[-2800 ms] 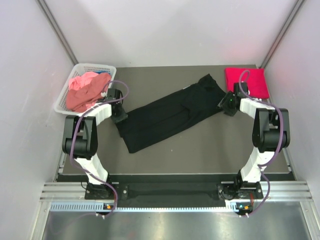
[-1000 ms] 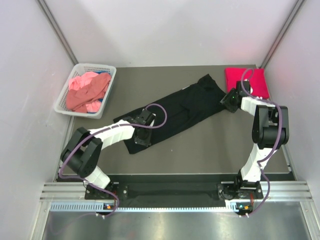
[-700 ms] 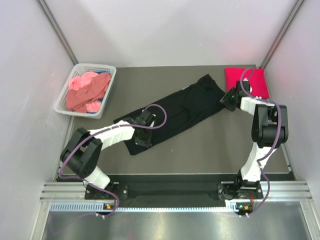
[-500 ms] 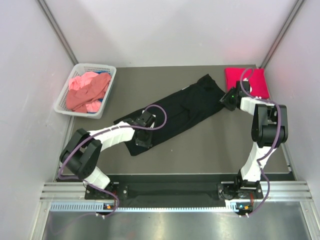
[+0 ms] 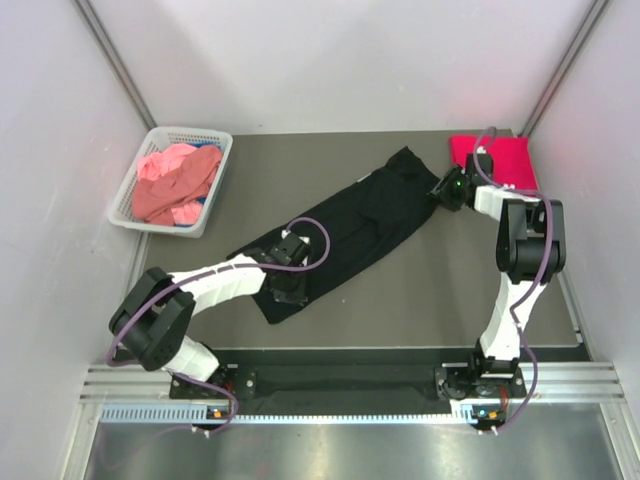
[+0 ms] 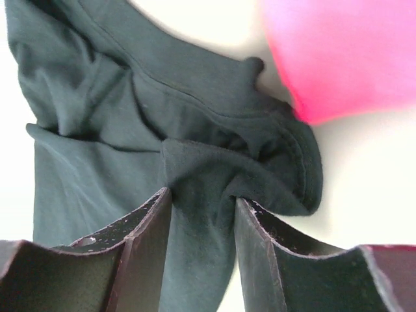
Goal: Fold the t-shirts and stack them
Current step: Fold the tshirt
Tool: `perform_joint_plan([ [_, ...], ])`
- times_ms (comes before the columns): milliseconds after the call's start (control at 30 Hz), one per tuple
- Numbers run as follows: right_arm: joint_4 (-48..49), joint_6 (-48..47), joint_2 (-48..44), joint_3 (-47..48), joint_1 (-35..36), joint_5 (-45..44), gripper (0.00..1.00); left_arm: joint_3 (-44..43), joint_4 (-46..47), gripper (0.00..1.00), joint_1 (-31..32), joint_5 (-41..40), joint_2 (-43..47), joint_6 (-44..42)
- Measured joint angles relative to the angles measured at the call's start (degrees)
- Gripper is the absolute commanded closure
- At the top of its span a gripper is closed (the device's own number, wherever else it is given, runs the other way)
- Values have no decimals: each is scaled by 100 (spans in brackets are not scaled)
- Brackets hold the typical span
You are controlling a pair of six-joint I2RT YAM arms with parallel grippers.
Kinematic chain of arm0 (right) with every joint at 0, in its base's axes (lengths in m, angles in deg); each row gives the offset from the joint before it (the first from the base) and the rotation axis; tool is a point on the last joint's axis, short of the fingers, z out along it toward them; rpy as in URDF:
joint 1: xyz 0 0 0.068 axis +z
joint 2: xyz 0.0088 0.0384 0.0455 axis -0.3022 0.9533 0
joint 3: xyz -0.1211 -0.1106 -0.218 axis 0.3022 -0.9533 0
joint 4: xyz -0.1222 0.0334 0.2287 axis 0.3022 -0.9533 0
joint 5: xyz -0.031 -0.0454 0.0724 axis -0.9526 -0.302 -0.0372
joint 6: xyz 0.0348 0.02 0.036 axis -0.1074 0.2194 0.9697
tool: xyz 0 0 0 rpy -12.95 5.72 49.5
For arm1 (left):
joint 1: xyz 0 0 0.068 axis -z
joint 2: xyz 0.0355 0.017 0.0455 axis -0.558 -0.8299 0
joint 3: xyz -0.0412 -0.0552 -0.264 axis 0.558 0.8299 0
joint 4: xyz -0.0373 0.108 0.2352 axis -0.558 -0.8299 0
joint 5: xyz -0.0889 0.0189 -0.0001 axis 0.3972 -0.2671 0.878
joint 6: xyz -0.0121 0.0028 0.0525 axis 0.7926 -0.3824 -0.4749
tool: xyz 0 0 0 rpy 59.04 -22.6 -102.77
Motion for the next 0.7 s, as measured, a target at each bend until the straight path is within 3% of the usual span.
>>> perform_joint_plan([
  [433, -216, -13, 1228, 1838, 494, 308, 52, 24, 0, 100, 136, -9, -4, 608],
  [633, -824, -85, 2024, 3270, 496, 155, 58, -549, -20, 100, 240, 221, -612, 756],
  [700, -1016, -127, 2264, 3720, 487, 68, 64, -756, -4, 100, 269, 337, -833, 796],
])
